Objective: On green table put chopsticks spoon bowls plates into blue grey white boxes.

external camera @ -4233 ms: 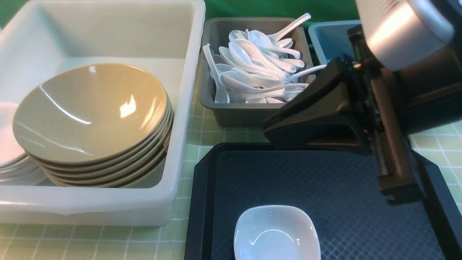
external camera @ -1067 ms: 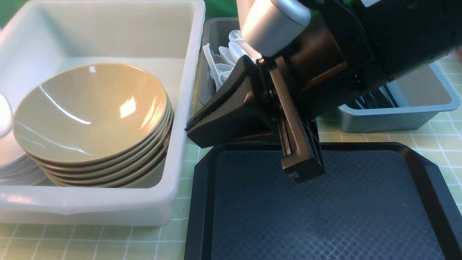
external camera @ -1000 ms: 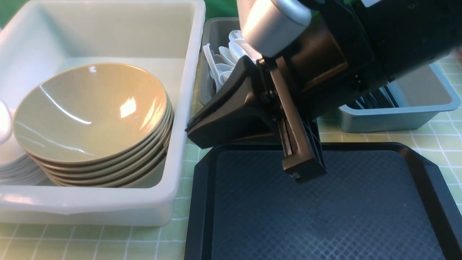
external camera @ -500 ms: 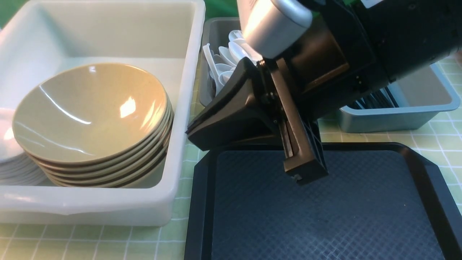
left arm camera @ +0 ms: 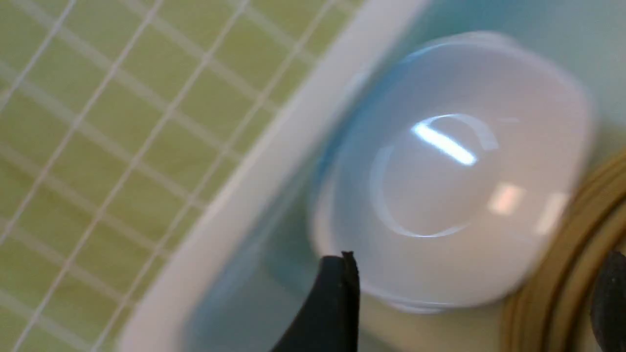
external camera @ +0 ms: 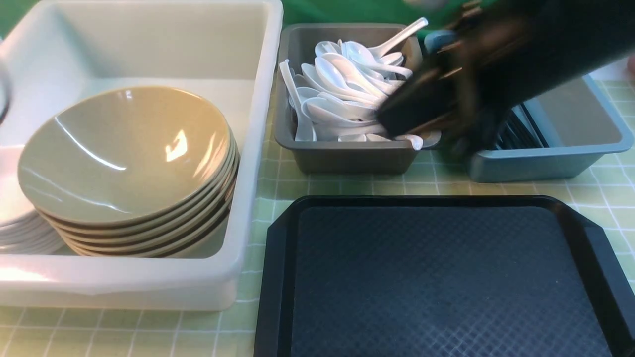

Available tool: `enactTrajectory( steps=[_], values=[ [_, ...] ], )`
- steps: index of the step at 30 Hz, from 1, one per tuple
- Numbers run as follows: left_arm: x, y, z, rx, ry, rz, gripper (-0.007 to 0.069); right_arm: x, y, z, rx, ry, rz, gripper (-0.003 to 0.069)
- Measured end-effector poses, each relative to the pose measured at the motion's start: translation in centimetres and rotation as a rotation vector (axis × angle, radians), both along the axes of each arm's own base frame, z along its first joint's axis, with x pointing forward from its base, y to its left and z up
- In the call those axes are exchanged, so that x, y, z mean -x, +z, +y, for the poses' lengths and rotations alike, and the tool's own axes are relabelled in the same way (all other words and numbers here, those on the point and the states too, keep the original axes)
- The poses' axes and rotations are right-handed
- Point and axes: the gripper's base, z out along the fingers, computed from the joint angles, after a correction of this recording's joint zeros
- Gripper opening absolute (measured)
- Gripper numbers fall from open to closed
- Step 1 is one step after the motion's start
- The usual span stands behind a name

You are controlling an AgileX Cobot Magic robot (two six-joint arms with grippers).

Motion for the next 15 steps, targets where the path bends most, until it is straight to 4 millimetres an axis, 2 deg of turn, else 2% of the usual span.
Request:
enactTrajectory(
  steps=[3, 4, 5, 6, 7, 10, 12, 13, 15],
  values=[
    [0.0, 2.0, -5.2, 0.066, -0.251, -0.097, 0.0595, -1.8, -0.4, -5.0, 0.067, -0.297, 0.057, 0.0047],
    [0.1, 2.4, -6.9, 0.092, -0.330, -0.117, 0.0561, -1.9, -0.7, -6.6, 0.075, -0.389, 0.079, 0.0048],
    [0.2, 2.7, -8.0, 0.111, -0.381, -0.128, 0.0528, -1.8, -1.0, -8.0, 0.080, -0.463, 0.090, 0.0050],
    [0.2, 2.7, -8.2, 0.115, -0.389, -0.129, 0.0528, -1.9, -1.2, -8.2, 0.084, -0.472, 0.092, 0.0051],
    [0.1, 2.8, -9.4, 0.134, -0.440, -0.138, 0.0467, -1.3, -1.8, -9.9, 0.074, -0.569, 0.099, 0.0056],
    [0.2, 2.5, -11.2, 0.163, -0.531, -0.137, 0.0290, 1.1, -2.5, -11.8, 0.039, -0.681, 0.063, 0.0063],
    [1.0, 2.2, -12.7, 0.181, -0.589, -0.136, 0.0141, 3.8, -3.3, -12.3, 0.021, -0.717, -0.001, 0.0068],
    [1.1, 2.2, -12.9, 0.183, -0.597, -0.138, 0.0116, 4.0, -3.4, -12.3, 0.020, -0.718, -0.007, 0.0068],
    [2.9, 2.4, -14.3, 0.180, -0.646, -0.157, 0.0026, 7.8, -4.6, -12.5, 0.009, -0.721, -0.112, 0.0069]
  ],
)
